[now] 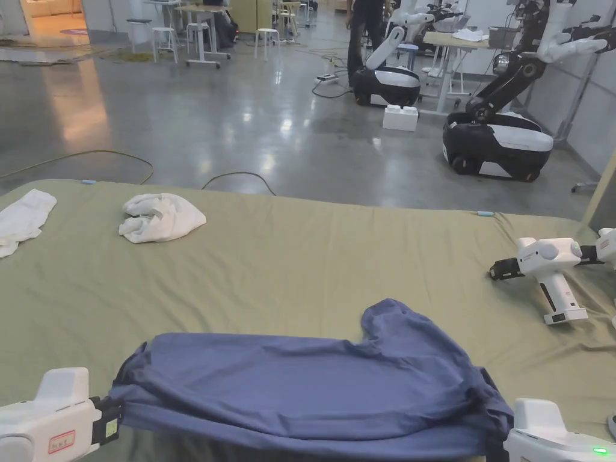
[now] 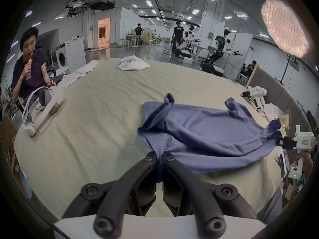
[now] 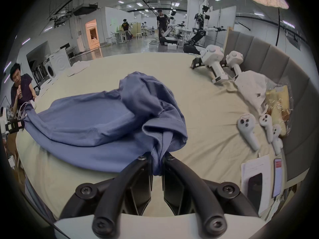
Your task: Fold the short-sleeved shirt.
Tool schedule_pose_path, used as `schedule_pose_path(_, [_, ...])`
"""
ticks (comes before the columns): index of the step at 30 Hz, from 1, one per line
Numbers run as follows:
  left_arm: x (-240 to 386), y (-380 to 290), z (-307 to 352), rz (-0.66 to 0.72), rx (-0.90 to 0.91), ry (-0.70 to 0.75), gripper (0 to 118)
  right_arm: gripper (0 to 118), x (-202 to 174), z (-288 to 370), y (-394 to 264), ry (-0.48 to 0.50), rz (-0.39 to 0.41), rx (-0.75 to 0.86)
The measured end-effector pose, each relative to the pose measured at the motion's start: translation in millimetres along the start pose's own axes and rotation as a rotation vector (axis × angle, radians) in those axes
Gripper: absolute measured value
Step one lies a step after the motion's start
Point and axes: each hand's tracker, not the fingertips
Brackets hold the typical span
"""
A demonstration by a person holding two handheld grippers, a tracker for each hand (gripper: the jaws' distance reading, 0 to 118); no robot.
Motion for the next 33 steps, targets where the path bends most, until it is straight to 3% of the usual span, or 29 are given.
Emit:
schedule_pose_path(10, [-30, -57, 54, 0.059, -0.08, 0.001, 1, 8, 1, 55, -70, 0.048, 0.047, -0.089])
schedule_pose_path(18, [-37, -120, 35, 0.015, -0.237, 0.069, 1, 8, -14, 40, -137, 0.008, 0.082, -0.224])
schedule_pose_path(23, [-35, -133, 15, -0.03, -0.292, 0.099, 1, 9, -20, 23, -146, -0.012, 0.079, -0.227])
schedule_pose_path(25, [-35, -133, 13, -0.032, -0.292, 0.104, 3, 19, -22, 23, -143, -0.018, 0.072, -0.232])
schedule_pose_path(27, [-36, -129, 15, -0.027, -0.281, 0.112, 22, 52, -25, 29, -137, -0.057, 0.077, -0.222])
schedule_pose_path(29, [-35, -123, 19, -0.021, -0.245, 0.115, 54, 77, -27, 38, -127, -0.096, 0.08, -0.19])
schedule_pose_path(31, [-29, -113, 26, -0.007, -0.166, 0.083, 70, 79, -30, 50, -114, -0.094, 0.05, -0.099])
schedule_pose_path(33, [-22, -99, 33, 0.011, -0.085, 0.047, 70, 79, -36, 60, -97, -0.07, 0.03, -0.005])
